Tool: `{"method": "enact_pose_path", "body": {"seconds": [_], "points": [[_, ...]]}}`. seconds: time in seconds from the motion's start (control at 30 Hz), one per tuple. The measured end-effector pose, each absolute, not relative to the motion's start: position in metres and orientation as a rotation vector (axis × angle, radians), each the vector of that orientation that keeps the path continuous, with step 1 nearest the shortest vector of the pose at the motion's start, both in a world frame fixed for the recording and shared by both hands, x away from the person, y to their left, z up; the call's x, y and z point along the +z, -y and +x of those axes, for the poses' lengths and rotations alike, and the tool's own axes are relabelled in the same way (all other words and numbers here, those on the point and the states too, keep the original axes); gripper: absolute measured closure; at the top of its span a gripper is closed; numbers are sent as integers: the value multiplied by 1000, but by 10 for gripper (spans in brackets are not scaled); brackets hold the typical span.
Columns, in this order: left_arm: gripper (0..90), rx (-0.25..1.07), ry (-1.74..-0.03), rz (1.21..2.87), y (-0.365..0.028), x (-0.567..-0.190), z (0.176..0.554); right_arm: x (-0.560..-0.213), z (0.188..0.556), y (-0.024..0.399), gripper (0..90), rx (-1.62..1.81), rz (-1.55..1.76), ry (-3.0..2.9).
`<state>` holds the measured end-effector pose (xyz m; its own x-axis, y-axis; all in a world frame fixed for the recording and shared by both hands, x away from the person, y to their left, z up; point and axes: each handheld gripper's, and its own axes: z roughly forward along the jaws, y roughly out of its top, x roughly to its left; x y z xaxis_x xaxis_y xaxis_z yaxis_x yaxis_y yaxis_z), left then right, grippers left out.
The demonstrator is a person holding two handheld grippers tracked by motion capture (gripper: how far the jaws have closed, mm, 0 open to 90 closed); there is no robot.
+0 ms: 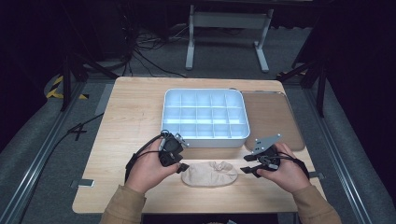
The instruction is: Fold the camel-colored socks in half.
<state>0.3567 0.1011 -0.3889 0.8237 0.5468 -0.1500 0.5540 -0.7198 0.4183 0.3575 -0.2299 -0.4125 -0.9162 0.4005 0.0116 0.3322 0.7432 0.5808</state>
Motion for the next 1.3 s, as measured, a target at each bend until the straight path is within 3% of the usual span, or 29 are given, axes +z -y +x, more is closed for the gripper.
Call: {"method": "enact_pose_path", "body": {"seconds": [0.57,1.17,1.3], "points": [[603,-119,-929,2636,-90,-426,364,-423,354,215,544,900,531,-2876],[614,-55,-897,2750,-73,-440,361,-426,352,209,544,893,514,-2892],[659,-68,-908,2755,-71,-440,359,-426,351,207,543,890,504,-2894]]}}
